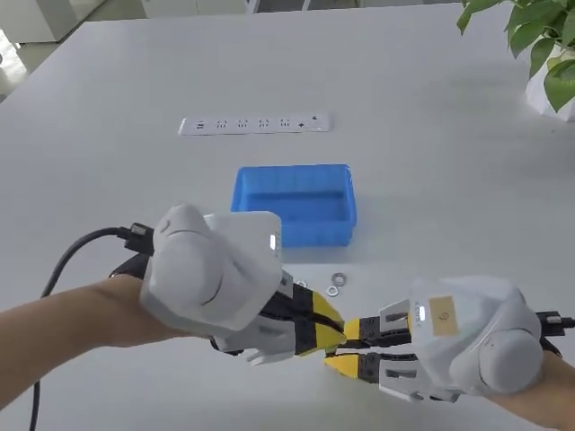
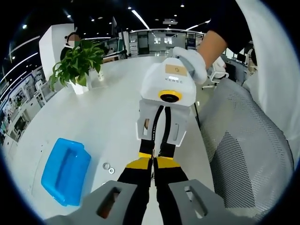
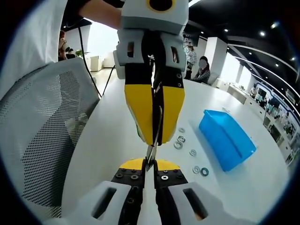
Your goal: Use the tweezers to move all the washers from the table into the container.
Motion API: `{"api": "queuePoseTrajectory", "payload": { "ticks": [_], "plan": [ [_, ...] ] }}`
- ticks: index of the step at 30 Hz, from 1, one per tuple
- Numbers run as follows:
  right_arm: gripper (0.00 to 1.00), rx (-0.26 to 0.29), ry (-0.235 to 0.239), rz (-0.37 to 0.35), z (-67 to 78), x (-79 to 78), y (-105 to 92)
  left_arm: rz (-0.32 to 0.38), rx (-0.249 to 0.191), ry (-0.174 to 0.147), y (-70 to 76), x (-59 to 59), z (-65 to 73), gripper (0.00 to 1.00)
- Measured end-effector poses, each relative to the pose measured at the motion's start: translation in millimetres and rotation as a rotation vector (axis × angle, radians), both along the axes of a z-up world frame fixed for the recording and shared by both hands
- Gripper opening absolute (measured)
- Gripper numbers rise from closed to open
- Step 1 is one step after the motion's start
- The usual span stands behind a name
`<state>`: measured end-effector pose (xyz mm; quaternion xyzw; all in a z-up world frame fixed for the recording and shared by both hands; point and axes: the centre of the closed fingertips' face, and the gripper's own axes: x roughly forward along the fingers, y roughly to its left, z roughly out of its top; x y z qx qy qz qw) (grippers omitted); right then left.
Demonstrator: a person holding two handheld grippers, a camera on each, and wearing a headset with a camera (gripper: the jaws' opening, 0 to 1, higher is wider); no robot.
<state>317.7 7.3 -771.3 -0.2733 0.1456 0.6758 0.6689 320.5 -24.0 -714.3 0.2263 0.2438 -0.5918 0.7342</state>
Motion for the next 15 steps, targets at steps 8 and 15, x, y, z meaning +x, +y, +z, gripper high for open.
{"api": "queuePoseTrajectory", "payload": {
  "ticks": [8,15],
  "plan": [
    [0.08,0.0,0.001,-0.018,3.0,2.3,8.2,0.01,-0.007,-0.024,6.3,-0.7,2.9,0.05],
    [0.09,0.016,-0.006,-0.009,13.8,1.8,21.6,0.05,-0.046,-0.032,19.3,-0.3,14.2,0.05]
  ]
}}
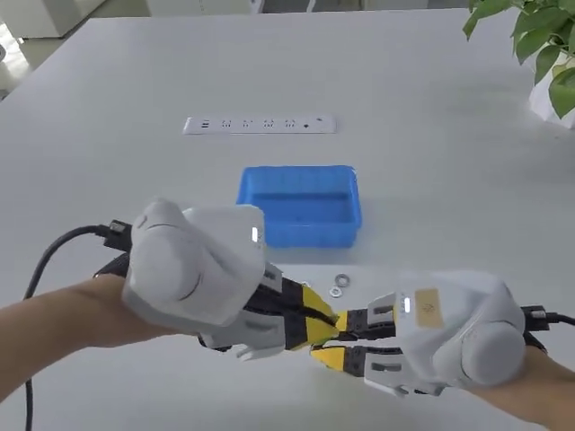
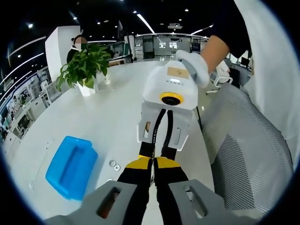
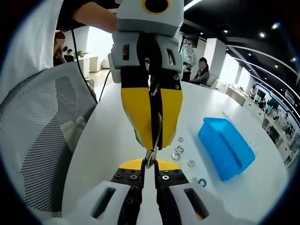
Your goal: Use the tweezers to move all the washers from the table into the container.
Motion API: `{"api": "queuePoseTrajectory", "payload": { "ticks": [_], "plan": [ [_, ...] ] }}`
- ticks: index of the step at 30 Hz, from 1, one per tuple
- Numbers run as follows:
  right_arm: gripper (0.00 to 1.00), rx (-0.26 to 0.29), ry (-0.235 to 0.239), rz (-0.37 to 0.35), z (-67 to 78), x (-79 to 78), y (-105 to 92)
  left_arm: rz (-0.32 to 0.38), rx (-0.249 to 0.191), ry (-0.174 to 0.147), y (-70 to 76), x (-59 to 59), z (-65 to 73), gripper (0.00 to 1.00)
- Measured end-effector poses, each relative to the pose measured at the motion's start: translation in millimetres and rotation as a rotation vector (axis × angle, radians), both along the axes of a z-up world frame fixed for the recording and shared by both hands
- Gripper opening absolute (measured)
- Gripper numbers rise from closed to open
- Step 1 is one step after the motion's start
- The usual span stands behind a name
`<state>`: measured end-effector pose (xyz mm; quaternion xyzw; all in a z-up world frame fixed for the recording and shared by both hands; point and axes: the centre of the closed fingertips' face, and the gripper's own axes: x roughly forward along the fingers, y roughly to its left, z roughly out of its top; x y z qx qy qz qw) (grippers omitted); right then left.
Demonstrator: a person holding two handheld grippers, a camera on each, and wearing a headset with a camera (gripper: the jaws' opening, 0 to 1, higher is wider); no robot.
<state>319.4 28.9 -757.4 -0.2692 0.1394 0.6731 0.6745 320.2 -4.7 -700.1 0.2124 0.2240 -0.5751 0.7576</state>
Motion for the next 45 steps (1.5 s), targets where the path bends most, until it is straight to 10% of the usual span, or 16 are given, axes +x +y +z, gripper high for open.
{"api": "queuePoseTrajectory", "payload": {
  "ticks": [15,30,45],
  "plan": [
    [0.17,-0.013,-0.024,0.017,10.8,-1.1,9.6,0.04,-0.076,-0.012,17.1,-1.4,14.7,0.05],
    [0.21,-0.001,0.001,-0.038,9.8,9.1,14.0,0.039,-0.062,-0.047,28.4,2.6,11.9,0.05],
    [0.23,0.013,0.061,-0.061,4.8,11.5,6.0,0.042,-0.049,-0.107,35.8,31.8,6.9,0.05]
  ]
}}
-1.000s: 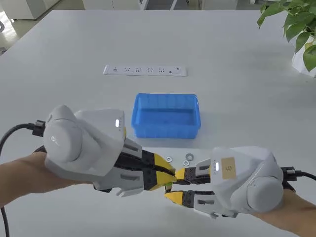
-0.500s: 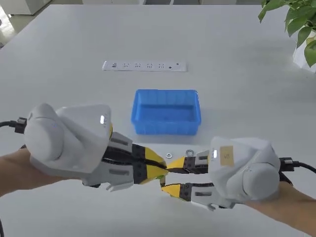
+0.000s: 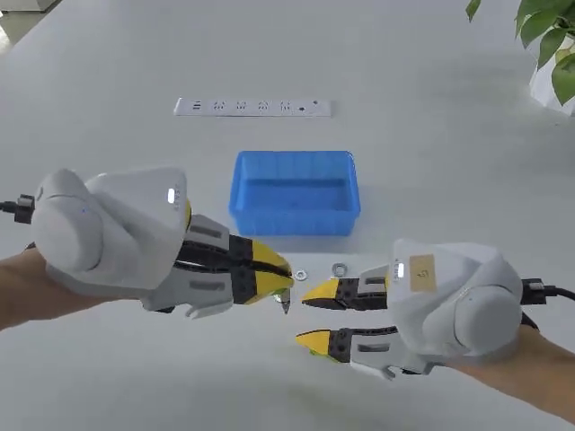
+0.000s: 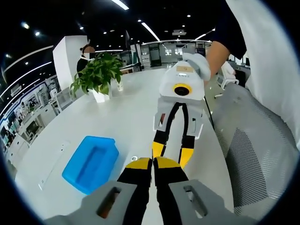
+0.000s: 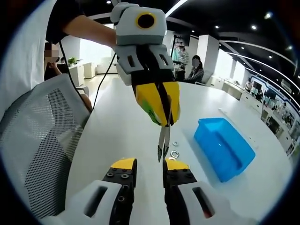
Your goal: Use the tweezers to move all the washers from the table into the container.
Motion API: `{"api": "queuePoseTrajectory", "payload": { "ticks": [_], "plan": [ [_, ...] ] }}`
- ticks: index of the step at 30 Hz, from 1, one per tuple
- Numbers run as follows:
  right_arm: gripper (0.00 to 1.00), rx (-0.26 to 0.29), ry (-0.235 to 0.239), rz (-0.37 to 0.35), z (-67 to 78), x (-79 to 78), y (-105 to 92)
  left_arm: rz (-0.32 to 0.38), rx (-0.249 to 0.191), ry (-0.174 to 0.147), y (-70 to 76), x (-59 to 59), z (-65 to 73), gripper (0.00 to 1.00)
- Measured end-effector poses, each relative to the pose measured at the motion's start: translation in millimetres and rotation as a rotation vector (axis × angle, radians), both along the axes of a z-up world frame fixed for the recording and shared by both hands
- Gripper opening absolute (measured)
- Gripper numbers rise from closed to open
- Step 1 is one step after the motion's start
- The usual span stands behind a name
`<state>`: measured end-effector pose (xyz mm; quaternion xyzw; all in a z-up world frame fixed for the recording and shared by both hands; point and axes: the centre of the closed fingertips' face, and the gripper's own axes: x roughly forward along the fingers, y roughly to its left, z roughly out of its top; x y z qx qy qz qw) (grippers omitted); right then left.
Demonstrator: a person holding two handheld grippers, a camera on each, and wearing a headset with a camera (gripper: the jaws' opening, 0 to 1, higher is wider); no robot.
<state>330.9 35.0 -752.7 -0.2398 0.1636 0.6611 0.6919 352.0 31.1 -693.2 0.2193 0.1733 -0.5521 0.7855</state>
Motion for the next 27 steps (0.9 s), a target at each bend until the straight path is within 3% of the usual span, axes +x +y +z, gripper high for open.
{"api": "queuePoseTrajectory", "payload": {
  "ticks": [16,20,27],
  "plan": [
    [0.27,-0.027,0.017,-0.005,-9.5,2.5,-6.8,-0.01,0.031,-0.026,3.7,10.5,-9.7,0.06],
    [0.27,-0.033,0.018,-0.008,-11.1,3.5,-7.4,-0.01,0.036,-0.025,4.1,13.6,-13.8,0.06],
    [0.27,-0.035,0.024,-0.017,-12.4,6.3,-8.8,-0.004,0.021,0.004,2.5,16.3,-17.9,0.06]
  ]
}}
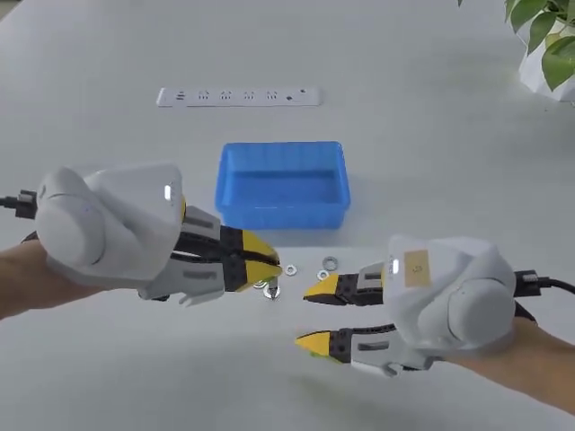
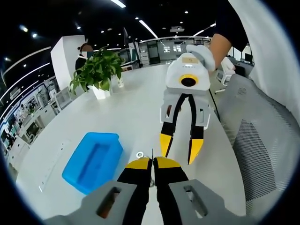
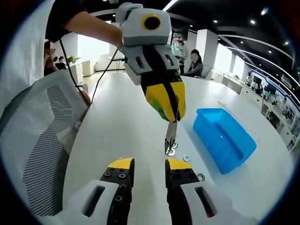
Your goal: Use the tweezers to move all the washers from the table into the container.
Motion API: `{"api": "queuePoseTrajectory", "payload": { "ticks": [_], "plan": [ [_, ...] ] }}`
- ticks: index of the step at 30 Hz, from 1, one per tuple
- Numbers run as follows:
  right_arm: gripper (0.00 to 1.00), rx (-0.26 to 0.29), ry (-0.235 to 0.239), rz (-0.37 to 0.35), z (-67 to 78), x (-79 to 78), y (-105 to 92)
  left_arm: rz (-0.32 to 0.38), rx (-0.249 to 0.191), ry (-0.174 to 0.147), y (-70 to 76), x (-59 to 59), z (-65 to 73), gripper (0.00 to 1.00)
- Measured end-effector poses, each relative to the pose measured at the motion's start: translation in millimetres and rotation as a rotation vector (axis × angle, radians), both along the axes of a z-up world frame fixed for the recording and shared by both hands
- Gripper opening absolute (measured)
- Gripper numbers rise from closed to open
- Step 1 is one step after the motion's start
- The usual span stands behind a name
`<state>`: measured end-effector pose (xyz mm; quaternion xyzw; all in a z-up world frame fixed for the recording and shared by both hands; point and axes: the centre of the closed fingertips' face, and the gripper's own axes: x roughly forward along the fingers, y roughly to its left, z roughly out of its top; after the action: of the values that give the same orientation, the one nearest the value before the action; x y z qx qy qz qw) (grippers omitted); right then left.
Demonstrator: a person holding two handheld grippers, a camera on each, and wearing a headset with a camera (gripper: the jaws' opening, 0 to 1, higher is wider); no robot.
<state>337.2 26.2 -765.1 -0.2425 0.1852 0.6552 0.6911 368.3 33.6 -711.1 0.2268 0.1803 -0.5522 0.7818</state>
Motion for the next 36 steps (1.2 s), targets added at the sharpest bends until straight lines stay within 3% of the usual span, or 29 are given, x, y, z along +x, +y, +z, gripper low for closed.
{"api": "queuePoseTrajectory", "payload": {
  "ticks": [3,8,9,11,17,18,22,28,36],
  "plan": [
    [0.27,-0.002,0.001,-0.003,-0.7,1.0,-0.4,0.007,-0.01,0.013,1.1,2.1,0.0,0.06],
    [0.27,0.003,0.007,-0.005,-0.8,3.0,3.4,0.044,-0.033,0.067,6.6,4.8,-0.5,0.06],
    [0.27,0.002,0.005,-0.003,-1.1,4.0,5.2,0.04,-0.031,0.062,8.0,5.0,-0.4,0.06],
    [0.27,0.003,0.001,0.006,-1.5,7.5,10.7,0.033,-0.026,0.063,10.8,4.7,-0.5,0.06],
    [0.27,0.008,-0.003,0.011,-4.4,22.9,27.0,0.011,-0.02,0.122,12.9,-1.3,-1.0,0.06],
    [0.27,0.011,0.003,0.012,-4.5,25.6,30.2,0.012,-0.017,0.115,13.0,-0.1,-0.8,0.06],
    [0.27,0.016,0.005,0.021,-5.1,32.0,39.4,0.026,-0.029,0.149,13.0,4.9,0.1,0.06],
    [0.24,0.023,0.018,0.043,-6.3,34.8,48.5,0.008,-0.02,0.153,10.2,4.2,-0.2,0.06],
    [0.14,-0.015,0.028,0.094,-16.3,31.7,46.3,-0.008,-0.018,0.16,7.8,0.9,-1.1,0.06]
  ]
}}
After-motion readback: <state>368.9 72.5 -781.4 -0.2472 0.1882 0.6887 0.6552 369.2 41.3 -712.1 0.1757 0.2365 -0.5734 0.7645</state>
